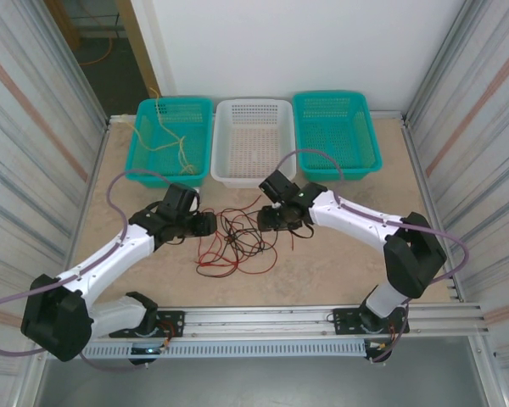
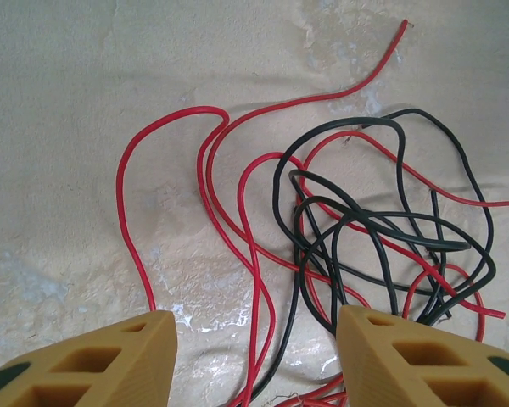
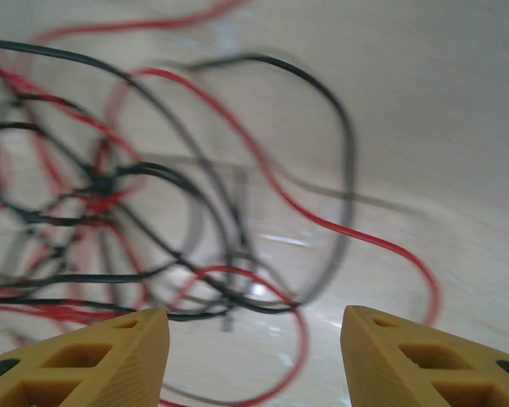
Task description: Untangle the cables
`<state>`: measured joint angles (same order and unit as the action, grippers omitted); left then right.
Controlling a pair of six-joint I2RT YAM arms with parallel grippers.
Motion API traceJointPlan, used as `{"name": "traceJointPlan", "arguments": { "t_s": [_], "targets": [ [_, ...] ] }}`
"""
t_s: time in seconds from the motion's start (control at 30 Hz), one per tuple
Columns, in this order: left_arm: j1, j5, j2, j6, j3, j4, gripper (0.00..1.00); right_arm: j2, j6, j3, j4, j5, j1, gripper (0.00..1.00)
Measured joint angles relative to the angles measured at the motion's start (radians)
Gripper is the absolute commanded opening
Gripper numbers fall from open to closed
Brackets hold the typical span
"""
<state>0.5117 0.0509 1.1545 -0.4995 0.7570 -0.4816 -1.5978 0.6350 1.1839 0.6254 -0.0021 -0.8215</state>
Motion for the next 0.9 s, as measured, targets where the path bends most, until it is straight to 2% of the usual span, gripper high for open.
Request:
{"name": "traceJointPlan", "arguments": {
  "t_s": [0.27, 0.63, 0.7, 0.83, 0.9],
  "targets": [
    [-0.005, 0.008, 0.000, -0.016, 0.000, 0.000, 0.53, -0.087, -0.076, 0.085, -0.046, -0.048, -0.082, 0.58],
    [-0.053, 0.056, -0.010, -0.037, 0.000, 0.008, 0.52, -0.317, -0.212, 0.303, -0.002, -0.039, -0.093, 0.53],
    [-0.053, 0.060, -0.011, -0.037, 0.000, 0.008, 0.52, -0.344, -0.230, 0.334, 0.003, -0.035, -0.093, 0.46],
    [-0.055, 0.061, -0.015, -0.038, 0.000, 0.008, 0.52, -0.378, -0.259, 0.361, 0.009, -0.020, -0.093, 0.18],
    [-0.058, 0.061, -0.015, -0.038, 0.000, 0.008, 0.52, -0.378, -0.271, 0.361, 0.019, -0.013, -0.093, 0.09]
  ]
}}
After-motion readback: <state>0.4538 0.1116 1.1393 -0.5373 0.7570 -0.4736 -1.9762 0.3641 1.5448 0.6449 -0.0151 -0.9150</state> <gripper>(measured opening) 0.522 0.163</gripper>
